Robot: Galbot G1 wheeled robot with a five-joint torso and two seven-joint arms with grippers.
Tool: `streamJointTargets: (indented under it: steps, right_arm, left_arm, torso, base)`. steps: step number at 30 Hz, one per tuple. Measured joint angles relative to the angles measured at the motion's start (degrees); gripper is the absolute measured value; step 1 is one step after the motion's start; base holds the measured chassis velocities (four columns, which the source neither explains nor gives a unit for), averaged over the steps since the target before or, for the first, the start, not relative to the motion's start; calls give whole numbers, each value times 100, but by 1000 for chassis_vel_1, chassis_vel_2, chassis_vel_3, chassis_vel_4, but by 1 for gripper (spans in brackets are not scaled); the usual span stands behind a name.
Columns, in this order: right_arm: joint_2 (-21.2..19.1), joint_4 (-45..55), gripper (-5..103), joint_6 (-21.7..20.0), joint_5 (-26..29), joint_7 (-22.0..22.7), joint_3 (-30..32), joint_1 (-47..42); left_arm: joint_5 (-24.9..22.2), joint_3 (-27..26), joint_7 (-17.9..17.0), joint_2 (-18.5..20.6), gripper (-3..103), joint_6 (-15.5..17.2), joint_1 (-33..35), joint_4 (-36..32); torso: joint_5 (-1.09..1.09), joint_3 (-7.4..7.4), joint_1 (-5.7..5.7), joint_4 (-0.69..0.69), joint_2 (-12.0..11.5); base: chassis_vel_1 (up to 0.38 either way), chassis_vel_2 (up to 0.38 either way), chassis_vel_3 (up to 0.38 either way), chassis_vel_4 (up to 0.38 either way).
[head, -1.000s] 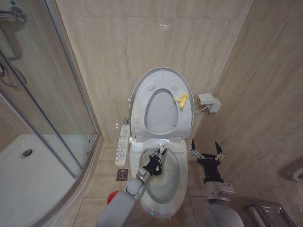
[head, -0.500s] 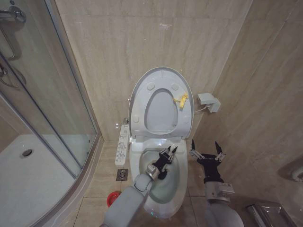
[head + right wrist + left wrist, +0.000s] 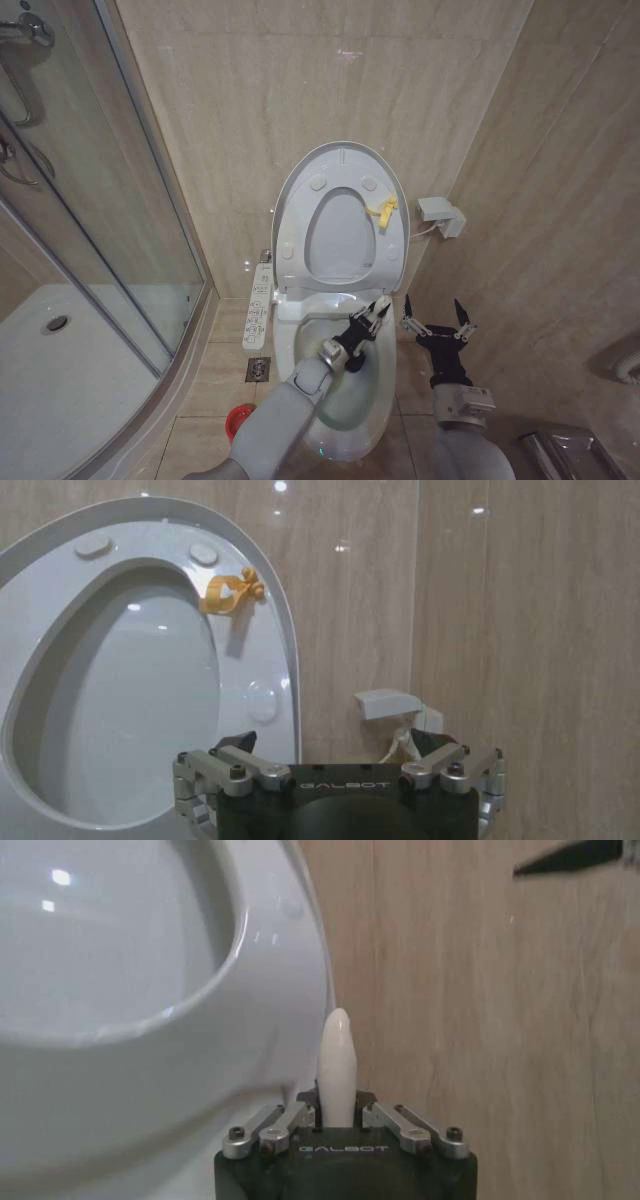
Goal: Open the toilet lid, clean the toilet bowl with a toilet brush, close the toilet lid, and flush.
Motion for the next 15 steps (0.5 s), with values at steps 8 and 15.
streamJointTargets:
  steps: [8, 15]
  right_arm:
    - [0, 0, 100, 0, 0, 0, 0, 0]
    - [0, 0, 100, 0, 0, 0, 0, 0]
  left_arm:
    - [-2, -19, 41, 61, 20, 8, -31, -240]
    - [-82, 5, 219, -5, 20, -90, -34, 6]
  torso:
    - [0, 0, 0, -2, 0]
    - [0, 0, 0, -1, 0]
  base:
    - [0, 0, 0, 0]
    - [0, 0, 0, 0]
